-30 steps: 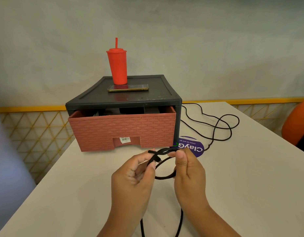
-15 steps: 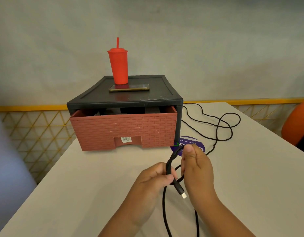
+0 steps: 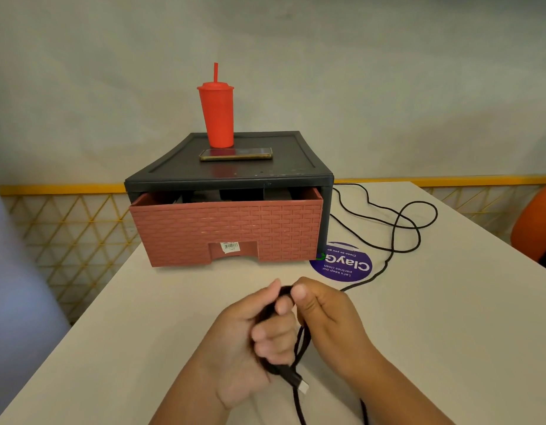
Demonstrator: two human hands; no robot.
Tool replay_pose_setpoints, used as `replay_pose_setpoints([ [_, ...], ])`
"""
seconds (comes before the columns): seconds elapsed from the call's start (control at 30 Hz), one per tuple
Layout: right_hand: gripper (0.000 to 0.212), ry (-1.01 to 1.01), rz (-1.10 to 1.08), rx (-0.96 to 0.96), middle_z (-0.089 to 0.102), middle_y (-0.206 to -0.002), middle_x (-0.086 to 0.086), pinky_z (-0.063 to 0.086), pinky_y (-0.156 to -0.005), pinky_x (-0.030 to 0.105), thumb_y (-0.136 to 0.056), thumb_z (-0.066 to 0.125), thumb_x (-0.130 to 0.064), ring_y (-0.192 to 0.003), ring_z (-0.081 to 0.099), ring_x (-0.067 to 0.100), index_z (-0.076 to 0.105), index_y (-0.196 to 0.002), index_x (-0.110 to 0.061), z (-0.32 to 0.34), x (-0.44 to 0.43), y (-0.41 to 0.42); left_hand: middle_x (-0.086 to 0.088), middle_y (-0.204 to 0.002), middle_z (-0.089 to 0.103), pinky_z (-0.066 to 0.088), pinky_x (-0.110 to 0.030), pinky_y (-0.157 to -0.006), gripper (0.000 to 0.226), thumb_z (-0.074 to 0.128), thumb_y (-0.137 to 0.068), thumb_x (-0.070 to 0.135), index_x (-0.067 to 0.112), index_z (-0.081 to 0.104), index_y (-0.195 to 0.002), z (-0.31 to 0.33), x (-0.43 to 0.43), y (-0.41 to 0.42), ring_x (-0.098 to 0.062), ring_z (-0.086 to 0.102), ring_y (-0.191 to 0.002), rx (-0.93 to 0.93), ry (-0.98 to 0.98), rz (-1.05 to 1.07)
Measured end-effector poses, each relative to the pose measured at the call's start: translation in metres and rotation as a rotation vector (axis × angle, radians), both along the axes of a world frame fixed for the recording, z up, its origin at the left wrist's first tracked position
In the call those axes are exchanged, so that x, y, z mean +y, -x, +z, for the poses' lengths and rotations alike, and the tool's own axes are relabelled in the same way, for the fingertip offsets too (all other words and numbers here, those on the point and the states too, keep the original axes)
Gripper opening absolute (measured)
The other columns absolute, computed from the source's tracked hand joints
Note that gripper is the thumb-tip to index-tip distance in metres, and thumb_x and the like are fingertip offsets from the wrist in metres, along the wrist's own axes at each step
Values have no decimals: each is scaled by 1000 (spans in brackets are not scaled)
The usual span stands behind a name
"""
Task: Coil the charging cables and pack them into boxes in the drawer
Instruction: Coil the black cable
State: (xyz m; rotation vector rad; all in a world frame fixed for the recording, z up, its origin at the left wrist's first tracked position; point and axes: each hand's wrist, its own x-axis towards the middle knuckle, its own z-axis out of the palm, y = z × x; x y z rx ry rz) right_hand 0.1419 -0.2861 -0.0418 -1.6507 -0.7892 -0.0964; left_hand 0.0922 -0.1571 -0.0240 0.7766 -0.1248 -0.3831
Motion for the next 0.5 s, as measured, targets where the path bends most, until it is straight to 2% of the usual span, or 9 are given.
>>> replay_pose_setpoints([
  [0.07, 42, -24, -10, 89, 40, -50, -12, 28, -49, 15, -86, 38, -55, -49, 32, 3, 60, -71, -23, -1, -2, -3, 2, -48, 39, 35, -21, -53, 30, 48, -96, 28, 1, 63, -98, -1, 2, -2, -10, 37, -44, -110, 167, -6],
  [0.13, 41, 52, -41, 112, 36, -47, -9, 26, -48, 15, -89, 37, -55, -47, 30, 4, 57, -68, -26, -2, -3, -5, 0, -58, 39, 36, -23, -64, 45, 26, -103, 28, -3, 52, -121, -3, 8, 2, -11, 36, -55, -118, 209, 88],
  [0.2, 33, 203, -68, 56, 46, -48, -13, 30, -51, 14, -91, 35, -53, -48, 39, 4, 56, -68, -41, -4, -2, -5, -5, -63, 47, 39, -26, -72, 50, 18, -103, 28, -4, 41, -133, -8, 15, 1, -15, 44, -60, -155, 212, 160],
  [0.27, 23, 344, -71, 1, 54, -59, -16, 33, -55, 14, -91, 37, -46, -57, 48, 2, 57, -82, -40, -4, 0, -4, -10, -76, 59, 39, -29, -84, 51, 14, -104, 27, -3, 22, -144, -14, 24, -3, -19, 56, -73, -216, 239, 218],
  [0.3, 21, 411, -69, -28, 57, -65, -12, 34, -56, 16, -94, 39, -41, -61, 49, 4, 59, -90, -33, -6, 1, -4, -11, -83, 61, 36, -30, -96, 51, 11, -103, 26, 1, 5, -147, -17, 26, -3, -20, 58, -80, -253, 247, 248],
  [0.37, 16, 513, -67, -70, 54, -70, -7, 34, -57, 17, -97, 42, -31, -63, 47, 9, 57, -97, -25, -6, 4, -1, -11, -90, 61, 11, -34, -118, 47, 9, -103, 24, 12, -18, -140, -15, 33, -3, -19, 59, -90, -309, 191, 359],
  [0.4, 13, 552, -67, -77, 51, -68, -7, 34, -56, 17, -97, 43, -29, -61, 46, 9, 55, -96, -24, -6, 5, 1, -11, -91, 61, 1, -35, -119, 46, 12, -103, 22, 15, -18, -138, -9, 32, 0, -18, 60, -91, -330, 144, 399],
  [0.43, 11, 589, -69, -82, 47, -66, -8, 33, -54, 18, -97, 43, -29, -59, 44, 9, 53, -97, -25, -5, 6, 3, -10, -88, 62, 4, -36, -119, 51, 22, -103, 19, 13, -12, -139, -4, 27, 1, -17, 62, -89, -338, 112, 415],
  [0.5, 18, 681, -69, -112, 45, -66, -8, 33, -53, 18, -96, 43, -30, -58, 43, 10, 52, -111, -26, -2, 7, 7, -4, -71, 59, 39, -39, -106, 74, 62, -83, 17, 2, 19, -141, 0, 18, -2, -13, 64, -68, -331, 86, 452],
])
